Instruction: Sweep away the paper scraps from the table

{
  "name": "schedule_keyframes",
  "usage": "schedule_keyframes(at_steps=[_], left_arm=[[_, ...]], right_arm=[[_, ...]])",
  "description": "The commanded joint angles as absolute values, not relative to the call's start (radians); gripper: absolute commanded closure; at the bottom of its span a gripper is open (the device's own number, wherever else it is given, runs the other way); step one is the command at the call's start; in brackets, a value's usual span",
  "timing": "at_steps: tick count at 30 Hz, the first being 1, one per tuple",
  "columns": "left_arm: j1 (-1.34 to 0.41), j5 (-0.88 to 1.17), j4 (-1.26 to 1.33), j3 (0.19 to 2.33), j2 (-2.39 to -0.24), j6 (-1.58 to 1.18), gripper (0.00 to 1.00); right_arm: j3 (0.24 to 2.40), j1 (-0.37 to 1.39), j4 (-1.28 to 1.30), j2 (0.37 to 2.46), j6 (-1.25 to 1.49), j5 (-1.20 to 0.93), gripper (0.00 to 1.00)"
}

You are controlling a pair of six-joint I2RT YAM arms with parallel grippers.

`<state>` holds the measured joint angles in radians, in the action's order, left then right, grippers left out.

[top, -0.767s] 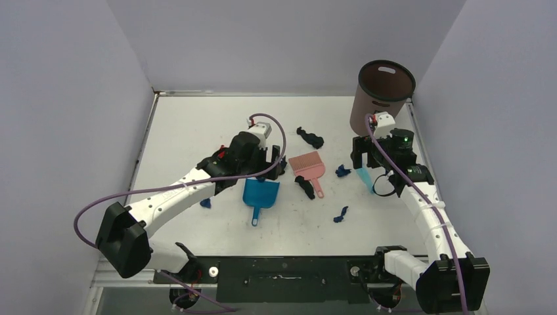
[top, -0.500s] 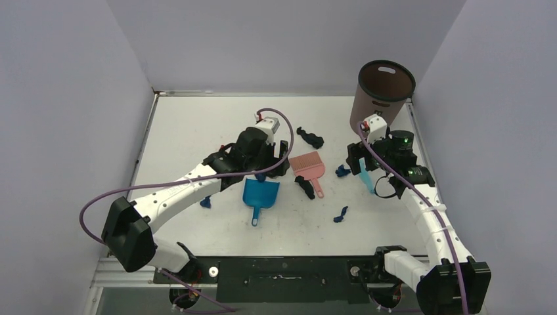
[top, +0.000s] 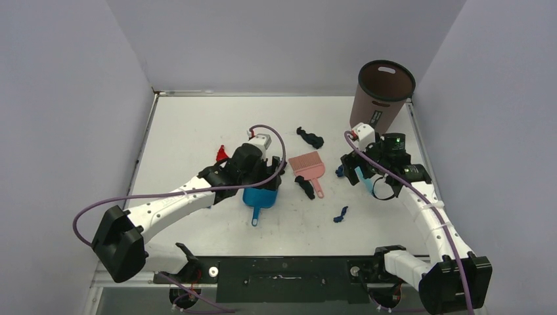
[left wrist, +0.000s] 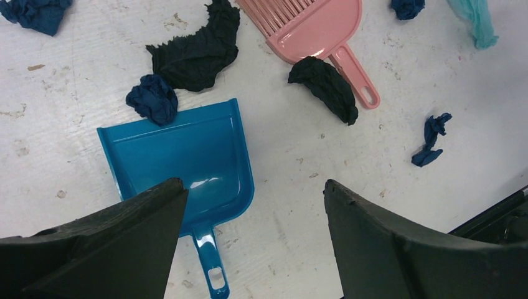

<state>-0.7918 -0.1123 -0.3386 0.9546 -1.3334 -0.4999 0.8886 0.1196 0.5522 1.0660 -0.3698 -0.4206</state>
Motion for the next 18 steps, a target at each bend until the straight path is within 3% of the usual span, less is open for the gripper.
schedule_keyframes(at_steps=[1, 9, 18], left_arm=[[-0.797, -0.149, -0.328, 0.949, -1.264, -0.499, 0.20], [-0.798, -0.194, -0.373, 0.992, -1.255, -0.447, 0.20], [-0.798, -0.149, -0.362, 1.077, -1.371, -0.426, 0.20]], right_arm=[[0.868, 0.130, 0.524, 1.087, -0.361, -0.452, 0.10], [0.813, 0.125, 0.370, 1.084, -0.220, -0.283, 0.10], [0.905, 0.127, 0.484, 1.198, -0.308, -0.257, 0.10]])
